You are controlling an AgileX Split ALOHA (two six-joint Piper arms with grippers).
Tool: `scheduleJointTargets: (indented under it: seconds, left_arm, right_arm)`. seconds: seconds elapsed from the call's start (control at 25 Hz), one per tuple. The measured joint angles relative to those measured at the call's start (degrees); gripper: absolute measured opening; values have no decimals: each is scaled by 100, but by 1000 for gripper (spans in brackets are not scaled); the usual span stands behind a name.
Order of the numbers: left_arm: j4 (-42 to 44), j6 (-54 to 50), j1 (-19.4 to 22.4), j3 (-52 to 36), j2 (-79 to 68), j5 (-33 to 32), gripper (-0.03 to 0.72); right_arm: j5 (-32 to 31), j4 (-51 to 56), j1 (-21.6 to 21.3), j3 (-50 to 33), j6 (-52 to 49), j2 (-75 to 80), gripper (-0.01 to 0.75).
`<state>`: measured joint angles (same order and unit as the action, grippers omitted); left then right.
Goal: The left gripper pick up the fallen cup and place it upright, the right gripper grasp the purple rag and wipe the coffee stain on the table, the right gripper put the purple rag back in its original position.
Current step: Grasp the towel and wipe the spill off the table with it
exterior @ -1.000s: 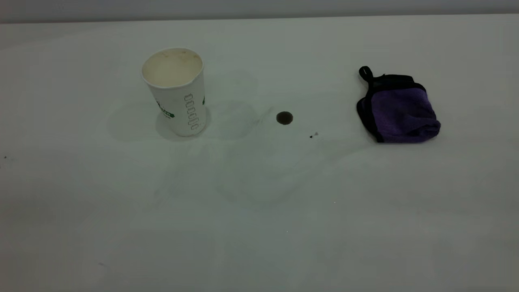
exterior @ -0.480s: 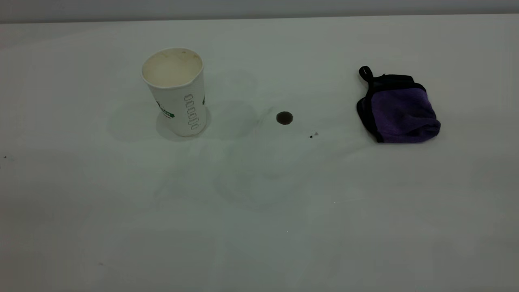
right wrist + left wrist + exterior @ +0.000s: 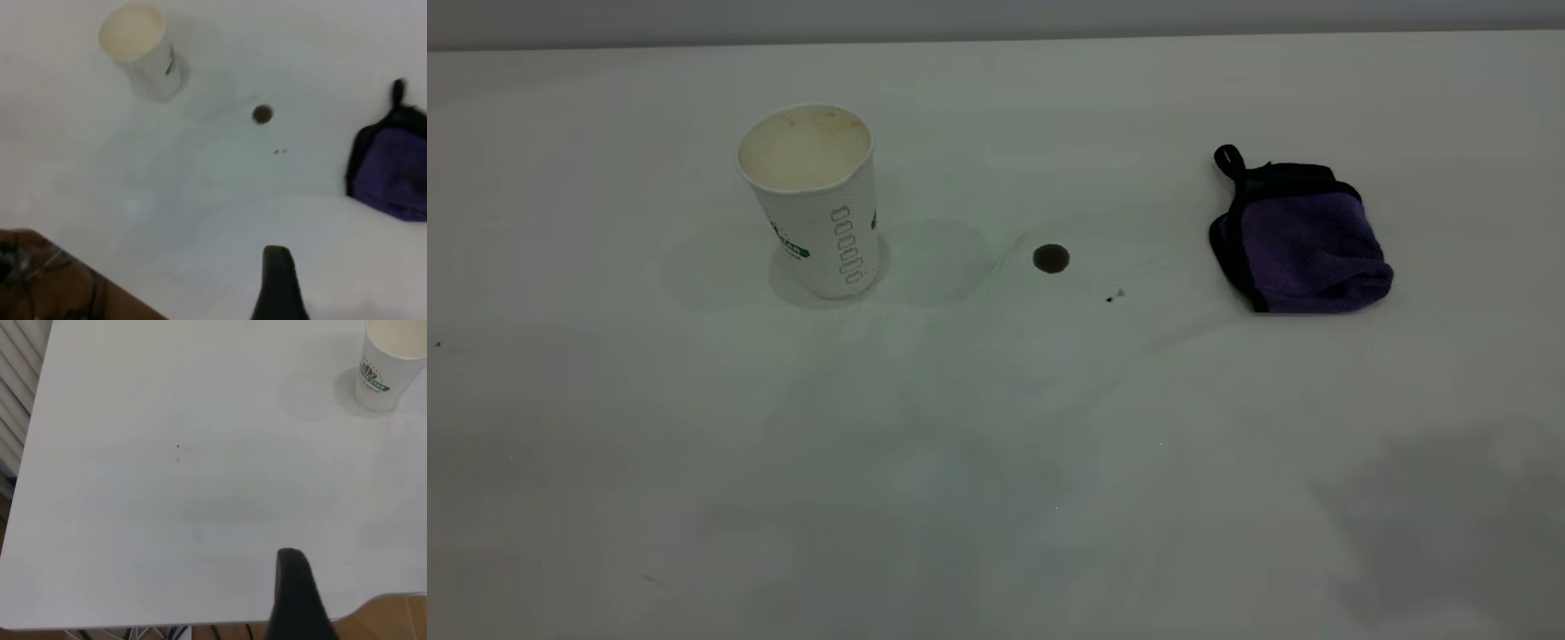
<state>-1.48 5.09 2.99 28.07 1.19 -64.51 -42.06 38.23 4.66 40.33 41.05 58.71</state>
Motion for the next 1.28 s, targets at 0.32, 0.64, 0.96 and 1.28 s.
scheduleJointTargets:
  seconds: [0.32,0.64,0.96,1.28]
  left_arm:
    - [0,0,0,0,0,0,525]
    - [0,0,0,0,0,0,525]
    - [0,0,0,0,0,0,525]
    - [0,0,0,0,0,0,525]
  right_arm:
    - [846,258,155,694,604,3016,594]
    - [1277,-697,342,1680,-379,5029,593]
    - [1196,-1681,342,2951,-1327,6586,593]
    - [1292,-1855,342,3870,-1354,7556,593]
